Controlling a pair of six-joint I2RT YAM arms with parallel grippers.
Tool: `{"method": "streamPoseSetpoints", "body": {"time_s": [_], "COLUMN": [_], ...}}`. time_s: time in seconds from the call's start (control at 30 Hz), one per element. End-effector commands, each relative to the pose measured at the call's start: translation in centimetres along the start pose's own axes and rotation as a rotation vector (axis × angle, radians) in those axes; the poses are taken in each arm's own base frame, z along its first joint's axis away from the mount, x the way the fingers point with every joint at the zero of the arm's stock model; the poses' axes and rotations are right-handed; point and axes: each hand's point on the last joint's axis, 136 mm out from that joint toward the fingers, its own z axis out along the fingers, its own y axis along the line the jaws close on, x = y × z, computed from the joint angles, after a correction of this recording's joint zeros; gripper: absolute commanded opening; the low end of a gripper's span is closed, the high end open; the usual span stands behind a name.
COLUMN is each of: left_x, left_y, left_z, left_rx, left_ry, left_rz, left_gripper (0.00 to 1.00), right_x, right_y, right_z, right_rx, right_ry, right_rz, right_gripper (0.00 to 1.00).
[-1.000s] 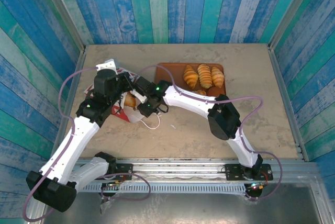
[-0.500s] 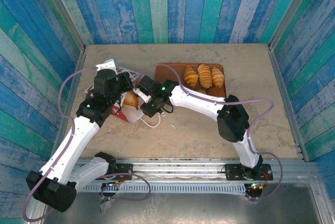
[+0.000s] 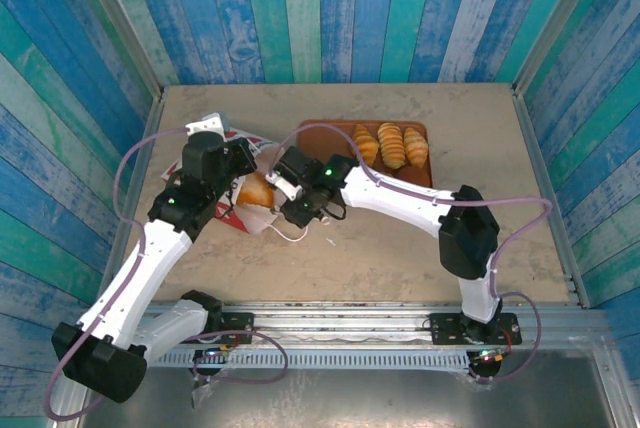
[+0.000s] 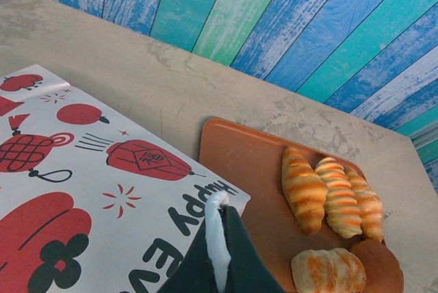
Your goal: Take the fake bread out of the paper bag
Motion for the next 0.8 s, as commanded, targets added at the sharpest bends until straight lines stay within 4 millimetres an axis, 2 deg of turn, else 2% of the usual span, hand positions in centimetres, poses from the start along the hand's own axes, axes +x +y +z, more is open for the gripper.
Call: {"method": "streamPoseSetpoints", "body": {"time_s": [0.0,0.17,0.4,0.77], "left_x": [-0.2,-0.2,-0.1,0.0], "left_y": [0.0,-0.1,-0.1,-0.3], "left_z": [0.2,0.2,0.2,0.1], "left_rx": [0.002,0.003,0.005,0.018], "left_ry": [-0.015,-0.013,-0.01,-0.005], "left_rz": [-0.001,0.001,0.0,-0.002], "left_gripper": [0.0,0.0,0.0,0.0], "right_x": [-0.8,-0.1,-0.1,0.1], "right_y": [0.3,0.5,0.7,0.7], "right_z": [-2.0,-2.1,-2.1,1.0], "right_rx": [-0.006,-0.017,-0.045,-0.082], "right_ry": [-0.065,-0.069,-0.093,-0.029], "right_rz": [-0.053,-0.068,-0.066,-0.026], "right_gripper": [0.55,0.54,0.53,0.57]}}
